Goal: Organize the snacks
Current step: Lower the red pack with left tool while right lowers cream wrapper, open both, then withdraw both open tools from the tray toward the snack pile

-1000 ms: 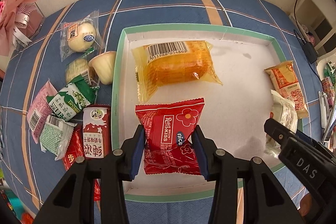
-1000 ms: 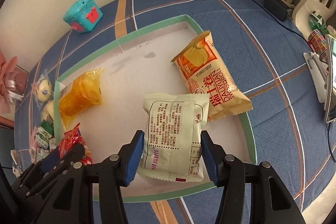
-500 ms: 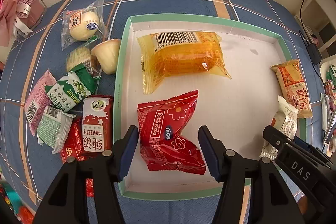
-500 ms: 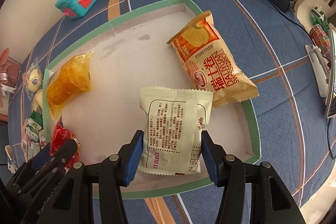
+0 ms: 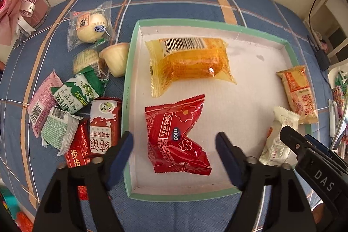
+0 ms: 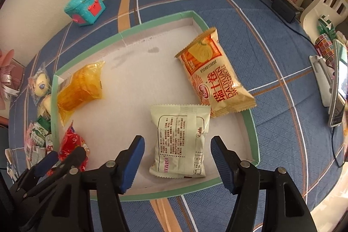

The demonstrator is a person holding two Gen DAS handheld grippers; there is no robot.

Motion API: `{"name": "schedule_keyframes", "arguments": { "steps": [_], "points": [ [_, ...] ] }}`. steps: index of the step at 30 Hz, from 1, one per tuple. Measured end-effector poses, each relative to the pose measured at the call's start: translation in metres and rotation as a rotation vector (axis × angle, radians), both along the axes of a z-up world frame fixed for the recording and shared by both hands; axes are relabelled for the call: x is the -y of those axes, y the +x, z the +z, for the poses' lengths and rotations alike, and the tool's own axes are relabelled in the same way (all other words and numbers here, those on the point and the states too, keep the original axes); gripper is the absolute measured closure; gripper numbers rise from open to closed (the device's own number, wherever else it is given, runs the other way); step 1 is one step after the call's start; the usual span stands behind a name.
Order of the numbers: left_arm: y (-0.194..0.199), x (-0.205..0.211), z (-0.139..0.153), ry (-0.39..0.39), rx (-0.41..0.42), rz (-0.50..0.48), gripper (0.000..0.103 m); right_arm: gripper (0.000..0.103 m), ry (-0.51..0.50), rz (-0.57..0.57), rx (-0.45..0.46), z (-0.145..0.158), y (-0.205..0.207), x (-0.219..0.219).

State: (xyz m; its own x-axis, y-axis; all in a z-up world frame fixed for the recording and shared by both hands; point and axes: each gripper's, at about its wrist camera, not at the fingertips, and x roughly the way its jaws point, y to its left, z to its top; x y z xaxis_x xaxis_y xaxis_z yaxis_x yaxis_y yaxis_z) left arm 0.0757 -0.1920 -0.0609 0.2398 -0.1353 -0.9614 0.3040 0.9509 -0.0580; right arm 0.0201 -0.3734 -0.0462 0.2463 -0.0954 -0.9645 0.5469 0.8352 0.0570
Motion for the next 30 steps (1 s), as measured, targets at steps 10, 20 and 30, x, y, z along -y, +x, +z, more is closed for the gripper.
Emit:
{"name": "schedule_keyframes", "arguments": {
  "steps": [10,20,30],
  "points": [
    [-0.001,-0.021,0.032,-0.053,0.091,0.067,0.011,0.034,-0.037,-0.019,0.085,0.032,-0.017,-0.001],
    [0.004,-0.048,0.041,0.006,0.196,0.147,0.003,0.023,-0.05,-0.003,0.084,0.032,-0.018,-0.007],
    [0.009,-0.072,0.049,0.008,0.235,0.173,0.003,0.004,-0.051,0.045,0.073,0.023,-0.01,-0.026]
  ]
}}
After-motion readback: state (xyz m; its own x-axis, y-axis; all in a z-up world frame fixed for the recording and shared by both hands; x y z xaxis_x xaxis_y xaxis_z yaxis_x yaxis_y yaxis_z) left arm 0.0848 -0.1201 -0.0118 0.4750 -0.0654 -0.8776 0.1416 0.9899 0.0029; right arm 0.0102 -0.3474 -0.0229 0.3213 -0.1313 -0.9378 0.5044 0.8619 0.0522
